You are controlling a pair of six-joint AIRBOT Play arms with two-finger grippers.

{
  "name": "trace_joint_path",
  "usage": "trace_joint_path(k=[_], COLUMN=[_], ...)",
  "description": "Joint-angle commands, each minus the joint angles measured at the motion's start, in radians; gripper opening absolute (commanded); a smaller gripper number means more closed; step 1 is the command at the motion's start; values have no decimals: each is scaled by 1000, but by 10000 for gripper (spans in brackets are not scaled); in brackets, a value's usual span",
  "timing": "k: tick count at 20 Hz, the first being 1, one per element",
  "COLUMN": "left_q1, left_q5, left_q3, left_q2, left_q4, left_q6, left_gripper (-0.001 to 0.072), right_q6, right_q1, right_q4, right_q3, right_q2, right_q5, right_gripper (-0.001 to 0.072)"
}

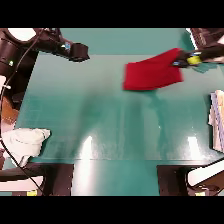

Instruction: Fold the shirts.

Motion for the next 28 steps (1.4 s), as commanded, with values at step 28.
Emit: trace_joint_path(k=[28], left_q1=[-54], left_q5=[89], left_q3=[0], left_q2=[0], left_q4=[-3], left_q6=[-8], left_gripper=[23], right_q6=[64], right_q1=[-917], right_q4=[-97], right_q3=[-245], right_q2=[443], right_q5=[93], right_gripper=[18])
